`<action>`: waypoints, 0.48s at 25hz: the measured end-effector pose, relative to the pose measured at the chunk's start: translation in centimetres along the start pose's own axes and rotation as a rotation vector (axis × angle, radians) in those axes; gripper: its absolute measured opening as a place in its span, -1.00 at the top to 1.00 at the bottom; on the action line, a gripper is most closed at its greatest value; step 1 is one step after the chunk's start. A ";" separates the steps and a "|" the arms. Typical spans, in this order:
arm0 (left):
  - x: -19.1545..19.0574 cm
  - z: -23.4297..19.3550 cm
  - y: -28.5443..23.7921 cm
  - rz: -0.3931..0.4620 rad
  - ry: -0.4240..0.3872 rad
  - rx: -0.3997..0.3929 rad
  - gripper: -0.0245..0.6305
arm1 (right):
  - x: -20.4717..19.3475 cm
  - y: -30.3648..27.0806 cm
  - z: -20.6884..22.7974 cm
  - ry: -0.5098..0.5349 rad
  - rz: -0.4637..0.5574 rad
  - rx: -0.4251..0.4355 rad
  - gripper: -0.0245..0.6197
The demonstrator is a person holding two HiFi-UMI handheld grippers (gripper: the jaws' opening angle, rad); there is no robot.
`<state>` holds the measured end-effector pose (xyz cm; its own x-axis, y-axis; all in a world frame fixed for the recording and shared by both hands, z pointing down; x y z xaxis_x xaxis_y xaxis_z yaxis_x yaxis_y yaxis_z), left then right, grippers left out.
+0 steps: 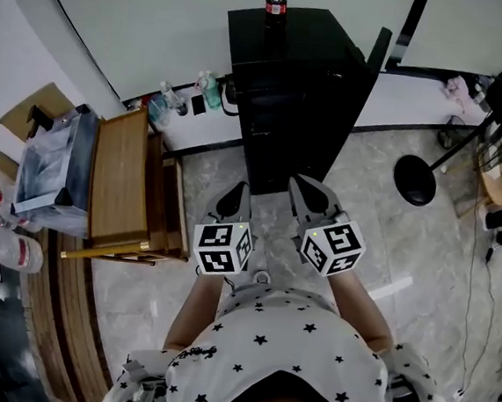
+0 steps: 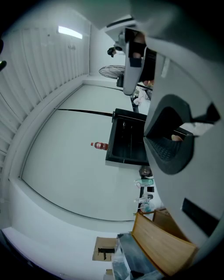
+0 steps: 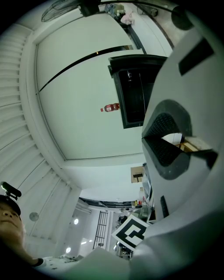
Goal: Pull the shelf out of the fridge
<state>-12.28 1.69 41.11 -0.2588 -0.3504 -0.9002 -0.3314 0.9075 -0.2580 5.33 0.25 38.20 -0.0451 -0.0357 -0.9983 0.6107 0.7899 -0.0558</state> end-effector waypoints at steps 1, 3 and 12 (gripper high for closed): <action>0.3 -0.5 -0.6 -0.004 -0.001 -0.003 0.89 | 0.0 -0.9 0.2 -0.004 -0.001 -0.004 0.95; 0.7 -1.5 -1.8 -0.013 -0.001 -0.009 0.89 | -0.1 -2.4 0.7 -0.021 -0.002 -0.011 0.95; 1.5 -4.8 -5.3 -0.043 -0.015 -0.011 0.89 | -1.3 -7.2 2.9 -0.120 -0.016 -0.033 0.95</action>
<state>-15.23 -4.73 42.83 -0.2310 -0.3852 -0.8934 -0.3517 0.8892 -0.2925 3.27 -7.12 39.90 0.0417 -0.1195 -0.9920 0.5841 0.8084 -0.0728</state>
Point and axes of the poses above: the fingertips, and each gripper's own axes: y backward along the fingers, z to its right, x out of its top, the point moved 8 cm from there along y, backward along the fingers, and after that the axes turned 9 degrees about y, right-handed, at the moved point
